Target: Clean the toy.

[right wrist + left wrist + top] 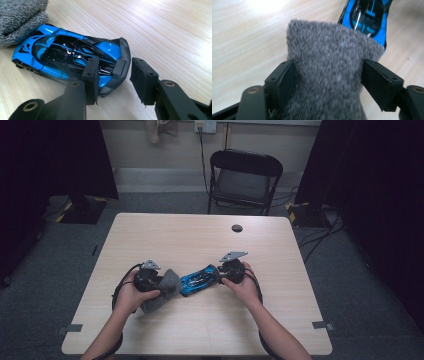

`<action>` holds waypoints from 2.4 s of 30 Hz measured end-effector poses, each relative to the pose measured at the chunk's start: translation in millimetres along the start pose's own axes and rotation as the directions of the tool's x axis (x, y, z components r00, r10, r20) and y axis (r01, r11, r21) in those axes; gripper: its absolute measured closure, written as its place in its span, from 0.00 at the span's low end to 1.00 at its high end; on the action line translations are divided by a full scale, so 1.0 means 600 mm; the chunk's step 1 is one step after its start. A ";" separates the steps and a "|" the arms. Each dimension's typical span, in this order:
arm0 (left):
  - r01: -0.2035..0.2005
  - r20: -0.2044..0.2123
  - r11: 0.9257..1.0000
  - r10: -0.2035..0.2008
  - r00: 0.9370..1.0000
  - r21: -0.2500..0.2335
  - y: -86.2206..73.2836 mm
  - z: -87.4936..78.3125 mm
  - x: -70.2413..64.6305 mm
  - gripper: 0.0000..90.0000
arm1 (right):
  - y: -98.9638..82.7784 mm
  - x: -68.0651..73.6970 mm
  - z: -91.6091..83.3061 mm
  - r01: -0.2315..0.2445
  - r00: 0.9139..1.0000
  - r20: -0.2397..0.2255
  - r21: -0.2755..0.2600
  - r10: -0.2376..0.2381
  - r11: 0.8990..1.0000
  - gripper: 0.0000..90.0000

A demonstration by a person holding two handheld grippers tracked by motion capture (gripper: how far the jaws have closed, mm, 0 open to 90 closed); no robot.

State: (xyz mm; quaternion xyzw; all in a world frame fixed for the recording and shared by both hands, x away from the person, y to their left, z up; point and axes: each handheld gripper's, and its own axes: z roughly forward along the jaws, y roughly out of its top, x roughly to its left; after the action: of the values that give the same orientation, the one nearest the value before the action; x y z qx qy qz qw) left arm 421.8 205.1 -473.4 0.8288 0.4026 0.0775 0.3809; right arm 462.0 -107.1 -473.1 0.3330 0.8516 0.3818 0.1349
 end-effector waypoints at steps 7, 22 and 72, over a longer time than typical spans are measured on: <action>-0.031 0.018 0.999 0.032 0.999 -0.011 -0.007 0.008 0.001 0.62 | -0.001 -0.001 0.001 -0.004 1.000 -0.003 -0.005 0.004 1.000 0.65; -0.113 -0.033 0.992 0.115 0.993 0.062 0.000 0.005 -0.012 0.72 | -0.001 0.002 0.001 -0.005 1.000 0.001 -0.011 0.005 1.000 0.66; -0.092 0.055 0.994 0.089 0.995 0.057 -0.003 0.003 -0.028 0.73 | -0.003 0.005 0.001 -0.001 1.000 0.010 -0.019 0.001 1.000 0.66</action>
State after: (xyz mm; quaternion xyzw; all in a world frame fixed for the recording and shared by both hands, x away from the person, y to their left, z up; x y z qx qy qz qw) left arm 410.4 192.7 -472.6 0.8589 0.3566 0.0608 0.3624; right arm 459.2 -105.8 -475.0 0.3341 0.8470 0.3885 0.1420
